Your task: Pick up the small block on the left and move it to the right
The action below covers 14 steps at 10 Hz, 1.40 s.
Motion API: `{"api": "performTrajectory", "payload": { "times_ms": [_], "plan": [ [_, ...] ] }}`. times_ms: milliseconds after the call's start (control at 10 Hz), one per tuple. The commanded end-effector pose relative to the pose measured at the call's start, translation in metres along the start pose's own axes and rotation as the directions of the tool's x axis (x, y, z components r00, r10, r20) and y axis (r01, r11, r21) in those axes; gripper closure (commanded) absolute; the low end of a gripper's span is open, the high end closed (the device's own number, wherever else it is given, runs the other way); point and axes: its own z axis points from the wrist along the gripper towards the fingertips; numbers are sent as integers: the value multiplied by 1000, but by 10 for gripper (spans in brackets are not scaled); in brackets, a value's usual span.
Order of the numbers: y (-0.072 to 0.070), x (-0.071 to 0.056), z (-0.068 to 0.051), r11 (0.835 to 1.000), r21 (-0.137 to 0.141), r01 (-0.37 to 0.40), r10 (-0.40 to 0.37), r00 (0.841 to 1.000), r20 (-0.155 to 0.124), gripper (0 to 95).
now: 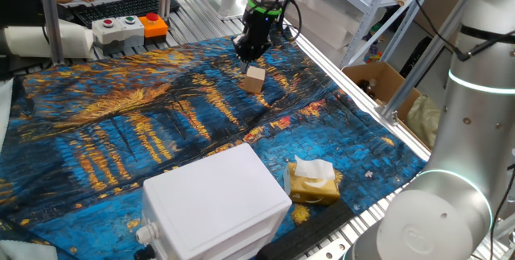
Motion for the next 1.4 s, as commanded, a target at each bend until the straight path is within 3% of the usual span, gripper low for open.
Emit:
{"api": "performTrajectory", "payload": {
  "times_ms": [100, 500, 1400],
  "plan": [
    [-3, 4, 4, 1000, 3, -11, 11, 1000, 5, 950],
    [-4, 4, 6, 998, 4, -56, 56, 998, 7, 950],
    [-4, 4, 6, 997, 8, -79, 79, 997, 2, 950]
  ]
}}
